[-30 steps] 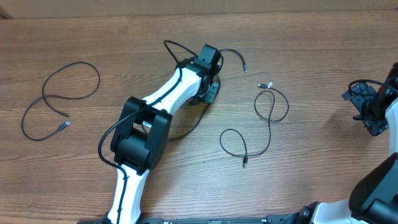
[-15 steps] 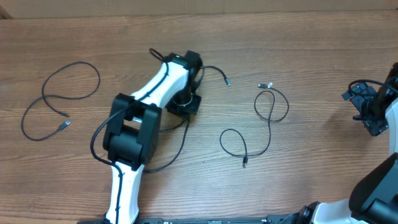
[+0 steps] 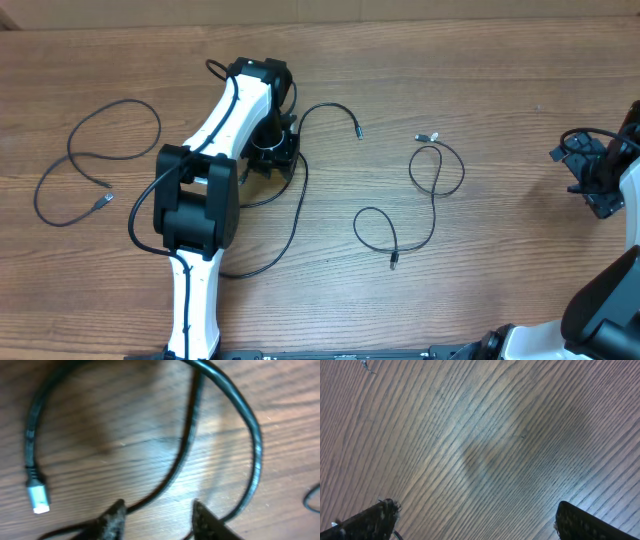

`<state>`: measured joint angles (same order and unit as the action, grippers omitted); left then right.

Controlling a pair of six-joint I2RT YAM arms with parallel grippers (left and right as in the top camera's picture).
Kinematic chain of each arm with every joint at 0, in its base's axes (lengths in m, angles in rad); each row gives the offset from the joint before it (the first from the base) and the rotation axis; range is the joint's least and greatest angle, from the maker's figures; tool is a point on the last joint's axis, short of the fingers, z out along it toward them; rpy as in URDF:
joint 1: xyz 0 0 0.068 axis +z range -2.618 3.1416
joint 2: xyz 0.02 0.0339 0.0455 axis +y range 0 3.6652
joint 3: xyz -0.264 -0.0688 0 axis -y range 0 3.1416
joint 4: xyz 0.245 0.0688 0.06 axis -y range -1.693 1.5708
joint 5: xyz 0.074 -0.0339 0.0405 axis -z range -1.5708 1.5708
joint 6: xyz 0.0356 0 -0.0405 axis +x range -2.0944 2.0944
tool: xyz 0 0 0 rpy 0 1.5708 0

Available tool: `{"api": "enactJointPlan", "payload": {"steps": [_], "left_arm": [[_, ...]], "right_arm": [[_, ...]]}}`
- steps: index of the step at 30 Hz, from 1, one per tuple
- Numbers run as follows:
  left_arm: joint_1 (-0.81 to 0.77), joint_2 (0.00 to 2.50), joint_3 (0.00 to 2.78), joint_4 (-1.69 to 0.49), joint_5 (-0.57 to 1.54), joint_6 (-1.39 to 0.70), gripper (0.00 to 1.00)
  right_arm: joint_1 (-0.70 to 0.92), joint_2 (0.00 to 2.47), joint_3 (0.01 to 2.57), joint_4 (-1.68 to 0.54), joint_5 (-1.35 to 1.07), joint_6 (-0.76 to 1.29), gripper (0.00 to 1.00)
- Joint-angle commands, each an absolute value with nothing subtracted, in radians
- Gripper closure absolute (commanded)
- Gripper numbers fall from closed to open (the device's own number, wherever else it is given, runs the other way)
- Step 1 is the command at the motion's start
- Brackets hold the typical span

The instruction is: Untangle cables

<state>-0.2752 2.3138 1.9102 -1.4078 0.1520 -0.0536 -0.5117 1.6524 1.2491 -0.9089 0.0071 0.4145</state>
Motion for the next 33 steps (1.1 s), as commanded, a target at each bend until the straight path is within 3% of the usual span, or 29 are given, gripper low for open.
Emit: {"api": "enactJointPlan", "payload": {"steps": [1, 6, 14, 22, 29, 33], "left_arm": [[-0.282, 2.32, 1.926, -1.417, 0.257, 0.053, 0.53], [-0.283, 2.321, 1.924, -1.407, 0.271, 0.059, 0.43], [-0.301, 2.321, 1.864, -1.356, 0.271, 0.056, 0.37], [-0.321, 2.321, 1.817, -1.283, 0.27, 0.051, 0.44], [-0.321, 2.321, 1.816, -1.27, 0.262, 0.03, 0.42], [-0.321, 2.321, 1.815, -1.258, 0.26, 0.03, 0.49]], "right_arm": [[-0.514, 1.647, 1.247, -0.905, 0.014, 0.414, 0.0], [-0.514, 1.647, 1.247, -0.905, 0.014, 0.414, 0.0], [-0.514, 1.647, 1.247, -0.905, 0.014, 0.414, 0.0], [-0.514, 1.647, 1.247, -0.905, 0.014, 0.414, 0.0], [-0.514, 1.647, 1.247, -0.905, 0.014, 0.414, 0.0], [-0.514, 1.647, 1.247, -0.905, 0.014, 0.414, 0.0]]}}
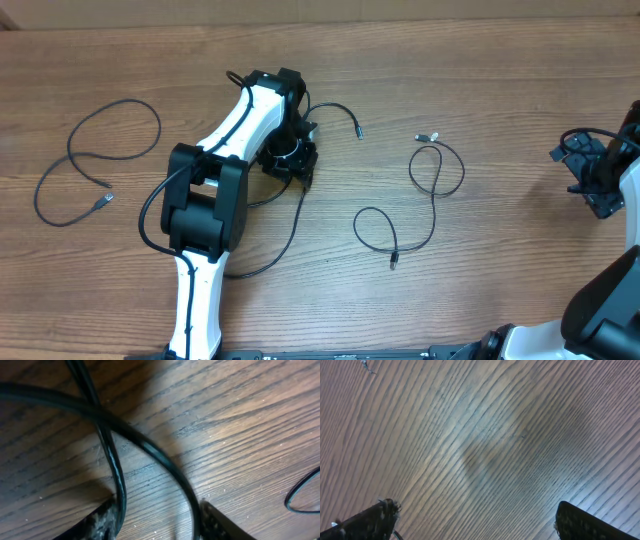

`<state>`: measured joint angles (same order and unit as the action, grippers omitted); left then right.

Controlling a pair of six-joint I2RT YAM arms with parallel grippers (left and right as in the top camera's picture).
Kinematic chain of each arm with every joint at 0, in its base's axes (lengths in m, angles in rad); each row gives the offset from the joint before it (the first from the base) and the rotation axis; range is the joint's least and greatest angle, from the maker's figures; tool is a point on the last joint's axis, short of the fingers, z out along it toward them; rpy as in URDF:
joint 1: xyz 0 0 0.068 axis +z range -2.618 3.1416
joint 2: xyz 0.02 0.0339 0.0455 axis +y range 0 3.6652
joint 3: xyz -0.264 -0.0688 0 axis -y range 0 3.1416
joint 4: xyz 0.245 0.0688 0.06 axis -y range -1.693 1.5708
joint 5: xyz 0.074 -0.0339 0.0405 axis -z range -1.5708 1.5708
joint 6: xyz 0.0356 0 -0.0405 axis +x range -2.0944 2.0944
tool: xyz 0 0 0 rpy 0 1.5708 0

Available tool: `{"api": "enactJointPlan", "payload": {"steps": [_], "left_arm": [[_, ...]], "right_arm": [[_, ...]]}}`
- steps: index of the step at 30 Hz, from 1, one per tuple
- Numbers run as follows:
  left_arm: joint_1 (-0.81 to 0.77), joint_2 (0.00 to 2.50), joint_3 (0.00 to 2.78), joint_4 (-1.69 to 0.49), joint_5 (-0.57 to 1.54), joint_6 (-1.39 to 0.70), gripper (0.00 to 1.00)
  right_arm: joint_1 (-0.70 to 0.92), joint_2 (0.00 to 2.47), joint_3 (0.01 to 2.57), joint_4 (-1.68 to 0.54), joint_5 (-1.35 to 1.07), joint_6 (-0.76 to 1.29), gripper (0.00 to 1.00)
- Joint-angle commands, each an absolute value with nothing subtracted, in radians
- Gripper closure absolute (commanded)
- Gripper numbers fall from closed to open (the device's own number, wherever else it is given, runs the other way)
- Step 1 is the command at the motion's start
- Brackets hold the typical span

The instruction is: Untangle cables

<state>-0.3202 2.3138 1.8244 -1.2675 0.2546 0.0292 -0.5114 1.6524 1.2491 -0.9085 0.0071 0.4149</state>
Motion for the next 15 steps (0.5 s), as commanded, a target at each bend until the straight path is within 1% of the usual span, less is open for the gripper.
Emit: {"api": "enactJointPlan", "payload": {"steps": [1, 5, 8, 15], "left_arm": [[-0.321, 2.321, 1.815, -1.254, 0.26, 0.03, 0.5], [-0.321, 2.321, 1.814, -1.232, 0.26, 0.027, 0.58], [-0.321, 2.322, 1.814, -1.217, 0.259, 0.022, 0.62], [-0.321, 2.323, 1.814, -1.18, 0.259, 0.022, 0.62]], "right_arm": [[-0.514, 1.647, 1.247, -0.905, 0.014, 0.414, 0.0], [-0.514, 1.647, 1.247, -0.905, 0.014, 0.414, 0.0], [-0.514, 1.647, 1.247, -0.905, 0.014, 0.414, 0.0], [-0.514, 1.647, 1.247, -0.905, 0.014, 0.414, 0.0]]}}
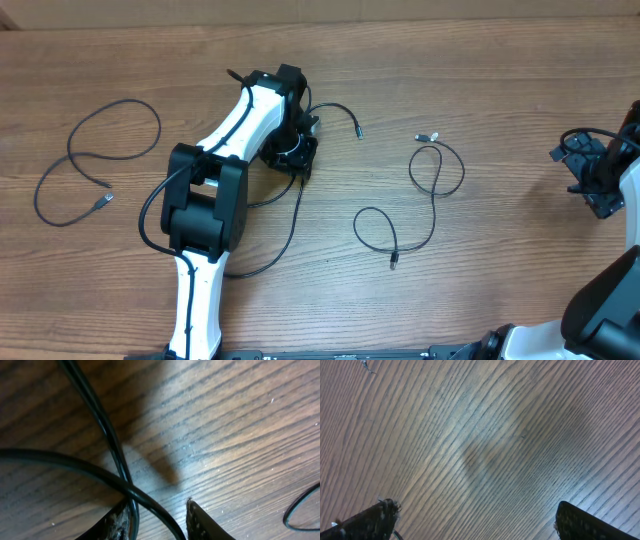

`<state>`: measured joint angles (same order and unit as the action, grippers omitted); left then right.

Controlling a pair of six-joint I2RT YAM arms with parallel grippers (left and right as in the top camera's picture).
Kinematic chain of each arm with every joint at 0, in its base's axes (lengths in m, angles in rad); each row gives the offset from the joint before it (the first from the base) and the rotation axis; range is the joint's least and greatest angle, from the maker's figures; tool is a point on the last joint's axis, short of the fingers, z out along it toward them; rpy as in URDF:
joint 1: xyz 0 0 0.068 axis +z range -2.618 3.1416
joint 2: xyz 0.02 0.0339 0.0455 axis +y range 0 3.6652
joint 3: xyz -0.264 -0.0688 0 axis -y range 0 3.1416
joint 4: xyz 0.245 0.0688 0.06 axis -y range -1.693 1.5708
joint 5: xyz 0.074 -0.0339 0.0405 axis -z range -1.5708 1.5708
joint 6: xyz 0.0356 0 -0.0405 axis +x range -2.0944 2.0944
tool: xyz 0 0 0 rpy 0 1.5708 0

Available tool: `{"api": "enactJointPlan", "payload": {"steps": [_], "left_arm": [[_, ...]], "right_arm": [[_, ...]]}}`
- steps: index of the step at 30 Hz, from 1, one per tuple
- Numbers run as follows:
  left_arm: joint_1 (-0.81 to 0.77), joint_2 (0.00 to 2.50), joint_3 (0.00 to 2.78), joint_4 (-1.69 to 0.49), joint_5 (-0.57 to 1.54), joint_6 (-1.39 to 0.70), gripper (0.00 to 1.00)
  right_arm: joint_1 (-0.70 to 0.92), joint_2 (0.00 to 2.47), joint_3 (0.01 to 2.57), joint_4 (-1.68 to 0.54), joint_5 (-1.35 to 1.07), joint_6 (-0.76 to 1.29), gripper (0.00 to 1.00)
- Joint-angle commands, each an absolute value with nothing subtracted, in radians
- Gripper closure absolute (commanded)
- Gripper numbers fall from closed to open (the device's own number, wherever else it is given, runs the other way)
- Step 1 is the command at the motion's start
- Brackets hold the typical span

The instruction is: Untangle cables

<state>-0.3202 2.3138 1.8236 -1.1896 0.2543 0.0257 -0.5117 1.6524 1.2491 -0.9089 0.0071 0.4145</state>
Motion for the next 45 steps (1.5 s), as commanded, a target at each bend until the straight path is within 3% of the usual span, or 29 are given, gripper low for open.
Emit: {"api": "enactJointPlan", "payload": {"steps": [1, 8, 19, 27, 35, 45], "left_arm": [[-0.321, 2.323, 1.814, -1.179, 0.259, 0.022, 0.59], [-0.308, 2.323, 1.816, -1.19, 0.284, 0.012, 0.55], [-0.295, 2.323, 1.816, -1.114, 0.254, -0.196, 0.56], [-0.317, 2.323, 1.816, -1.026, 0.212, -0.339, 0.7], [-0.397, 2.323, 1.814, -1.014, -0.094, -0.398, 0.72], [-0.432, 2.323, 1.814, -0.918, -0.218, -0.408, 0.7]], "right_arm": [[-0.514, 1.647, 1.247, -0.905, 0.014, 0.414, 0.0], [-0.514, 1.647, 1.247, -0.905, 0.014, 0.414, 0.0], [-0.514, 1.647, 1.247, -0.905, 0.014, 0.414, 0.0], [-0.514, 1.647, 1.247, -0.905, 0.014, 0.414, 0.0], [-0.514, 1.647, 1.247, -0.905, 0.014, 0.414, 0.0], [-0.514, 1.647, 1.247, -0.905, 0.014, 0.414, 0.0]]}}
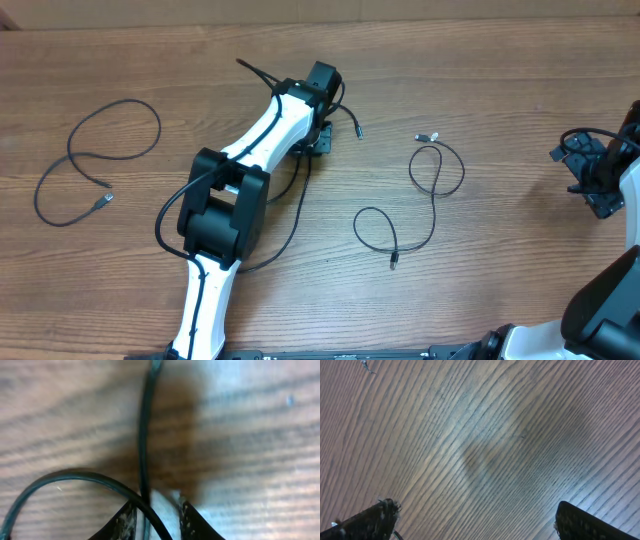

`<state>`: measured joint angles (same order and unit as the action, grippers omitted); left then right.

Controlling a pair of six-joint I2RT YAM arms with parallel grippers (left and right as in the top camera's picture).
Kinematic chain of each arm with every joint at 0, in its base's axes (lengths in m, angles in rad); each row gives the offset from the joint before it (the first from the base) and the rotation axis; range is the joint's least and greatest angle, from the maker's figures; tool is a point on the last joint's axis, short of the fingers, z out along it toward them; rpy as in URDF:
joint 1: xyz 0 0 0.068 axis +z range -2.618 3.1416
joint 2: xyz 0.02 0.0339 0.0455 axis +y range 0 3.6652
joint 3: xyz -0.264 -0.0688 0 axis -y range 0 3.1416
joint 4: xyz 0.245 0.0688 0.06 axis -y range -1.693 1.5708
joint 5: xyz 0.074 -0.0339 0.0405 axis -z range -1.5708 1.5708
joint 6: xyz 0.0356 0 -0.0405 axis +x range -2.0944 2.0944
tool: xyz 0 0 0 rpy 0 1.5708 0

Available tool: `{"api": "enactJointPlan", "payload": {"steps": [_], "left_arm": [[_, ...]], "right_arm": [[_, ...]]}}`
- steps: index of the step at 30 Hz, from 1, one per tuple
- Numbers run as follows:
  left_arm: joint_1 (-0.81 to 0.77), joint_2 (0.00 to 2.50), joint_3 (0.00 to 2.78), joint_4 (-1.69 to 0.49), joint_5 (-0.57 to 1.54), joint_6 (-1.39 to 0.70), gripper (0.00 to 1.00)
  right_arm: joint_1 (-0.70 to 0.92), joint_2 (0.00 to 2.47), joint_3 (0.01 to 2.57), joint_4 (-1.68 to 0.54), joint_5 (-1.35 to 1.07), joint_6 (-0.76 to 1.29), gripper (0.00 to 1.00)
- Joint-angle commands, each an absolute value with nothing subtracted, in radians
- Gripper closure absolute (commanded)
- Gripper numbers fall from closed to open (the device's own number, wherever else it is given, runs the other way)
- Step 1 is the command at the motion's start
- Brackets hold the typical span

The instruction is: Untangle cables

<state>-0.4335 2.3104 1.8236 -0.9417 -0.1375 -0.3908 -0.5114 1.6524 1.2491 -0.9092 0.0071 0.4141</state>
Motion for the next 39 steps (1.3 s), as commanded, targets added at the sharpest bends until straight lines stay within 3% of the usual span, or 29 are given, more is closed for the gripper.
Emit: {"api": "enactJointPlan", "payload": {"steps": [1, 16, 19, 22, 30, 35, 37, 39], "left_arm": [[-0.432, 2.323, 1.814, -0.91, -0.217, -0.408, 0.7], [-0.434, 2.35, 1.813, -0.86, -0.174, -0.408, 0.73], [-0.433, 2.356, 1.81, -0.87, -0.138, -0.404, 0.79], [-0.433, 2.364, 1.806, -0.879, -0.106, -0.404, 0.95], [-0.432, 2.368, 1.806, -0.878, -0.044, -0.385, 0.95], [-0.43, 2.368, 1.806, -0.88, -0.041, -0.377, 0.52], [-0.427, 2.368, 1.806, -0.873, -0.05, -0.377, 0.49], [-0.419, 2.367, 1.814, -0.87, -0.051, -0.374, 0.53]], "right_arm": [[-0.514, 1.647, 1.247, -0.905, 0.014, 0.414, 0.0], [-0.514, 1.647, 1.247, -0.905, 0.014, 0.414, 0.0], [-0.514, 1.647, 1.247, -0.905, 0.014, 0.414, 0.0], [-0.514, 1.647, 1.247, -0.905, 0.014, 0.414, 0.0], [-0.514, 1.647, 1.247, -0.905, 0.014, 0.414, 0.0], [-0.514, 1.647, 1.247, -0.905, 0.014, 0.414, 0.0], [-0.514, 1.647, 1.247, -0.905, 0.014, 0.414, 0.0], [-0.514, 1.647, 1.247, -0.905, 0.014, 0.414, 0.0]]}}
